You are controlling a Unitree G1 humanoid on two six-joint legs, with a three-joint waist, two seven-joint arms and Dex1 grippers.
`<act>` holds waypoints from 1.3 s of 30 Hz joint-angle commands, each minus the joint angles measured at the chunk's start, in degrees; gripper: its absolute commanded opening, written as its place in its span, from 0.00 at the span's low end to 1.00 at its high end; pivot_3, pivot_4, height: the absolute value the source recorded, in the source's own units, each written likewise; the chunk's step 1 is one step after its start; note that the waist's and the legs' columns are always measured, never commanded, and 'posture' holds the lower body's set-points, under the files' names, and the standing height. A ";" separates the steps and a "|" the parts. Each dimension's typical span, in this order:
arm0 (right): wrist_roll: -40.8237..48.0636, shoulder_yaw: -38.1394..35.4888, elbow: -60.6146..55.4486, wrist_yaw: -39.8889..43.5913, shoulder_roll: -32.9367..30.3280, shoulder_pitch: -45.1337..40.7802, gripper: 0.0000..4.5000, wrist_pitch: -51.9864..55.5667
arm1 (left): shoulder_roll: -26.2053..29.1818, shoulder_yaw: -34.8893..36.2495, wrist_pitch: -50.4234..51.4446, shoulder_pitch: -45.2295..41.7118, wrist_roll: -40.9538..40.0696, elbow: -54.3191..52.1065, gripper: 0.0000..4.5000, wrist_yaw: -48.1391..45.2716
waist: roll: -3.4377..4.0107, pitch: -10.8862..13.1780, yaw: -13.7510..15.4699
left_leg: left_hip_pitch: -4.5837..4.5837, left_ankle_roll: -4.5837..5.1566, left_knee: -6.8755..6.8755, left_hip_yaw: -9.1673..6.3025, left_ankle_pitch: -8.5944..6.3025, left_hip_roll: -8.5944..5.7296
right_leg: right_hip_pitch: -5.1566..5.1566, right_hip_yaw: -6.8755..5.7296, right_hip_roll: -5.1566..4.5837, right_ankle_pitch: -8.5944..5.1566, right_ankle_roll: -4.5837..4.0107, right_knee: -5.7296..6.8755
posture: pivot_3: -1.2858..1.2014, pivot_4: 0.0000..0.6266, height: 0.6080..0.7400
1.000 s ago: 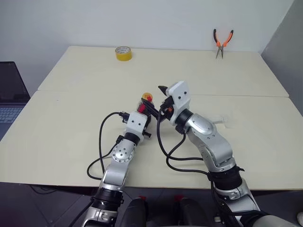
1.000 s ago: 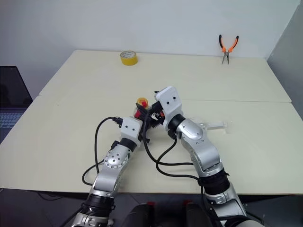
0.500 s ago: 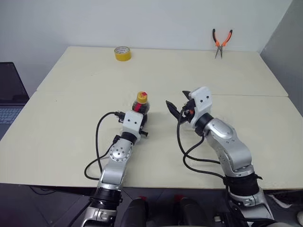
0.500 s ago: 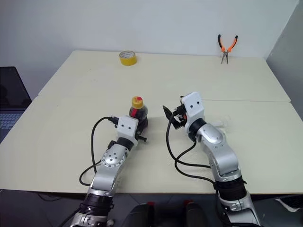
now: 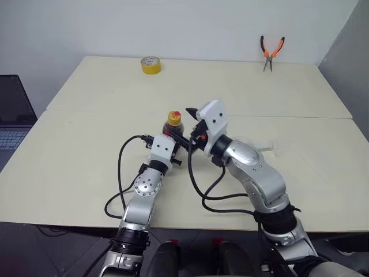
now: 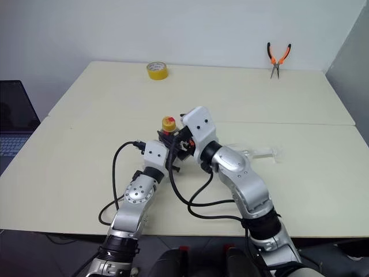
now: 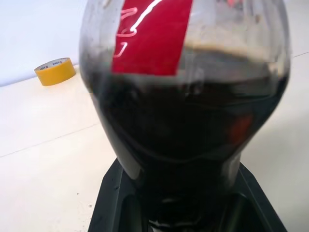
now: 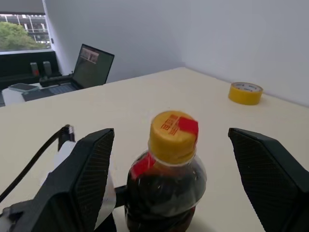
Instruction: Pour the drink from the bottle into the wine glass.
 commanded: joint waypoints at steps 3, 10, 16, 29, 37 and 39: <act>-0.84 -1.24 1.96 -0.27 0.99 -3.23 0.90 -3.38 | -0.11 -0.40 -1.22 -1.06 -0.22 -2.69 0.22 -0.08 | 0.00 0.00 0.03 | -0.01 0.00 0.00 0.01 0.00 0.00 | 0.00 0.01 -0.01 0.00 0.00 -0.01 | 0.52 0.24 1.00; -1.64 -2.48 3.84 -0.83 1.16 -3.79 0.90 -4.69 | -0.16 -0.39 -1.30 -1.01 -0.20 -2.64 0.22 0.01 | 0.00 0.00 0.02 | -0.01 0.00 0.00 0.02 0.00 0.00 | 0.00 0.01 -0.02 0.00 0.00 -0.01 | 0.52 0.24 1.00; -2.17 -3.55 3.30 -1.09 -0.60 -2.28 0.90 -3.39 | -0.30 -0.45 -1.25 -0.87 -0.19 -2.81 0.22 0.11 | 0.00 0.00 0.02 | -0.01 0.00 0.00 0.01 0.00 0.00 | 0.00 0.01 -0.02 0.00 0.00 -0.01 | 0.52 0.24 1.00; 0.62 -8.18 -3.81 -1.63 -4.72 2.59 0.90 1.52 | -0.04 -0.29 -1.15 -0.75 -0.50 -2.84 0.22 0.62 | 0.00 0.00 0.07 | -0.02 0.00 0.00 0.01 0.00 0.00 | 0.00 0.01 -0.01 0.00 0.00 -0.01 | 0.52 0.24 1.00; 1.71 -10.39 -5.27 -2.85 -5.97 3.38 0.90 3.23 | 0.09 -0.23 -1.13 -0.90 -0.57 -2.70 0.22 0.49 | 0.00 0.00 0.14 | -0.02 0.01 -0.01 0.02 0.00 -0.01 | 0.00 0.02 -0.02 0.00 0.00 -0.02 | 0.52 0.24 1.00; 2.29 -9.20 -6.09 -1.65 -6.05 3.63 0.90 3.97 | 0.06 -0.21 -1.14 -1.03 -0.53 -2.60 0.22 0.39 | 0.00 0.00 -0.05 | -0.01 0.00 -0.02 0.03 0.00 0.01 | 0.00 0.03 -0.01 0.00 0.00 -0.01 | 0.52 0.24 1.00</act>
